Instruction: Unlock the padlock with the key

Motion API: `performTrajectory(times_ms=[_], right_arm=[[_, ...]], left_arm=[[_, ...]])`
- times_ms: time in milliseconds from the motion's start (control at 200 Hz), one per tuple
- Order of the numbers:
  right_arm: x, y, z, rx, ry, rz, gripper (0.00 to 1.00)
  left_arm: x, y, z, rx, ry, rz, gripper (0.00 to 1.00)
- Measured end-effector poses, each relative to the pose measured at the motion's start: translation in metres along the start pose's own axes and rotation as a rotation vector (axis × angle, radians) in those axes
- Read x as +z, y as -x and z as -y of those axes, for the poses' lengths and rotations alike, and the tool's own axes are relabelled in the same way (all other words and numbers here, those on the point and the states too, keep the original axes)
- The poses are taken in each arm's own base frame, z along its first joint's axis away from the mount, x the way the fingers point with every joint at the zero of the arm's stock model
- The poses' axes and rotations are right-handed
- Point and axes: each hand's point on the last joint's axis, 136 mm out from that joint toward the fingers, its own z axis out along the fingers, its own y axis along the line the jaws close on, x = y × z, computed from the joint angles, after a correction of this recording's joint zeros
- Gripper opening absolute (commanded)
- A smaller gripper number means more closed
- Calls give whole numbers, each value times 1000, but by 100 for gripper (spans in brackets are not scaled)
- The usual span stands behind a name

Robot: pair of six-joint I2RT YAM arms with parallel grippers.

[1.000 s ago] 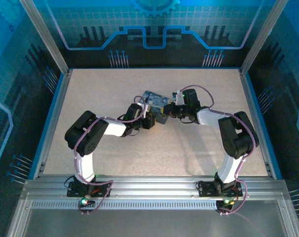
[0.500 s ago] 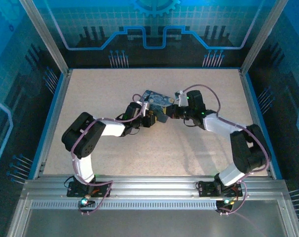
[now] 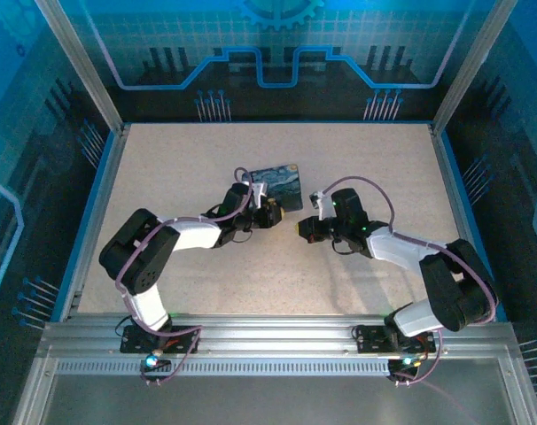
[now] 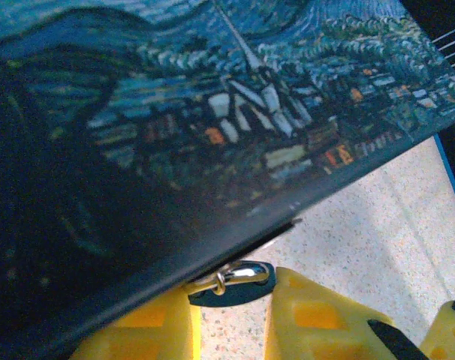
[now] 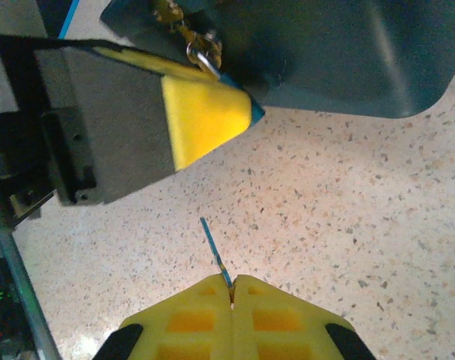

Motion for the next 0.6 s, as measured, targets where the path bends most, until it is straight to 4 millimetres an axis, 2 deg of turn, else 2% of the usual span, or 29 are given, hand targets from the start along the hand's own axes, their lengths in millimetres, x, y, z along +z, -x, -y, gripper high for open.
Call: performTrajectory(times_ms=[95,325,595], right_arm=[[3,-1,-2,-30,6,21,0],[12,-10,13,-47,-19,41,0],[18,-15,19,-98,-28,82,0]], left_arm=[[-1,-5,2,-25,-2,-14,22],[-4,-8,8,-66,-14,-23,21],[-4,-13,9,-133,-11,-43,20]])
